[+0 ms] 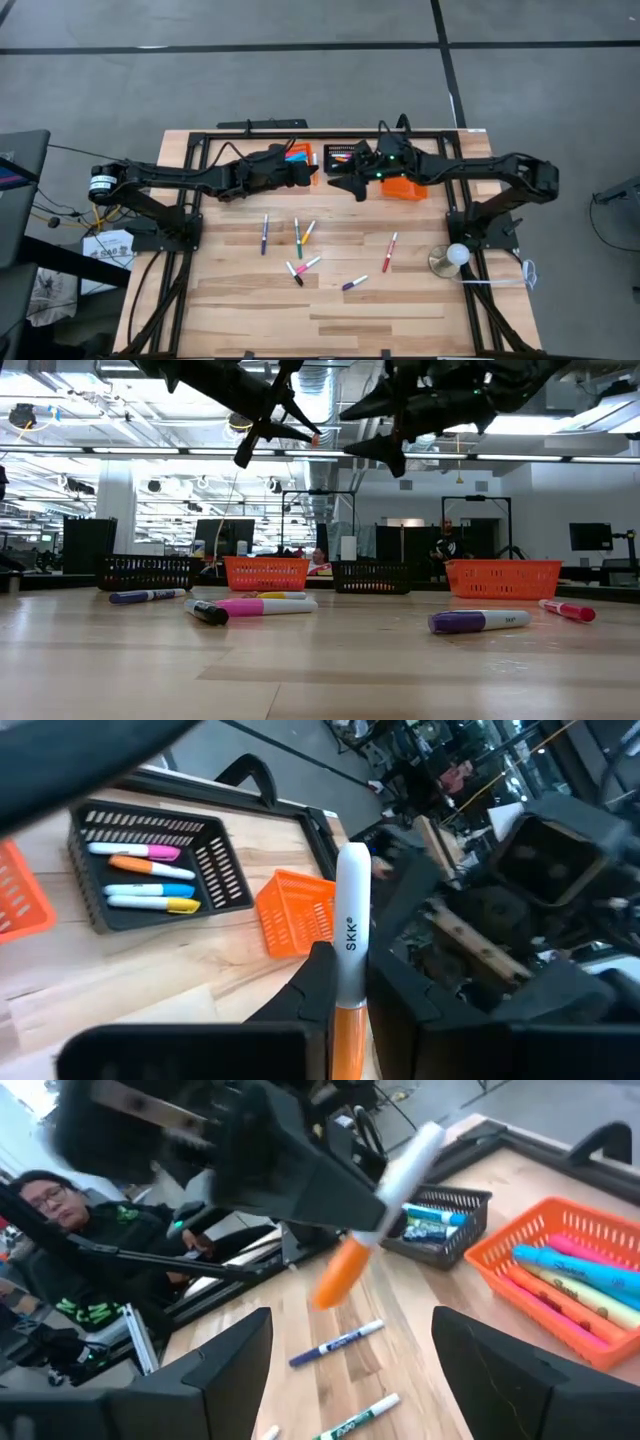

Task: Pick & Place Markers
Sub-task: Put the small orange highlighter pen into the right black bin, then put the small purple highlighter pen into the right black bin

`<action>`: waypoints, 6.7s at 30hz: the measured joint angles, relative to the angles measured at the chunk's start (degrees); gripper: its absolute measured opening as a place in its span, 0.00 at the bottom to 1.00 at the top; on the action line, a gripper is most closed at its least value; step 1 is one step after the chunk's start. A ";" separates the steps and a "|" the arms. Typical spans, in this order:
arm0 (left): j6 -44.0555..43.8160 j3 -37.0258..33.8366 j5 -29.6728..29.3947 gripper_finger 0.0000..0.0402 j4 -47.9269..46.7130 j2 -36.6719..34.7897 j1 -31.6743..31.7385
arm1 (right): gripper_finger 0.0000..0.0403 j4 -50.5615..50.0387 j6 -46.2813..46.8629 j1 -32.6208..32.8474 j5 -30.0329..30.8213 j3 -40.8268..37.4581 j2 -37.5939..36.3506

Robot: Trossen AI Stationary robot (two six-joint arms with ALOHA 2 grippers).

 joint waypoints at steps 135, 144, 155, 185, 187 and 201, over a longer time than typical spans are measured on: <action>10.76 -0.04 -0.30 0.65 -7.99 -0.87 0.97 | 0.10 -33.14 -13.57 -14.84 11.21 13.76 10.48; 19.86 -0.04 -11.68 0.65 -7.66 -0.87 -3.17 | 0.11 -38.08 -19.56 -17.02 10.78 16.79 11.29; 27.34 -0.04 -9.19 0.65 -7.31 -0.87 -5.43 | 0.12 -48.68 -28.05 -16.94 11.10 26.54 23.47; 27.16 -25.59 0.14 0.53 4.34 -25.81 -0.49 | 0.32 -61.01 -32.87 -16.13 15.15 36.59 35.70; 27.00 -25.94 0.08 0.53 4.15 -26.25 -0.50 | 0.37 -61.08 -32.87 -16.04 15.13 36.59 35.70; 27.06 -25.94 2.66 0.52 4.36 -24.74 -0.55 | 0.43 -65.36 -29.62 -15.02 15.01 45.16 35.25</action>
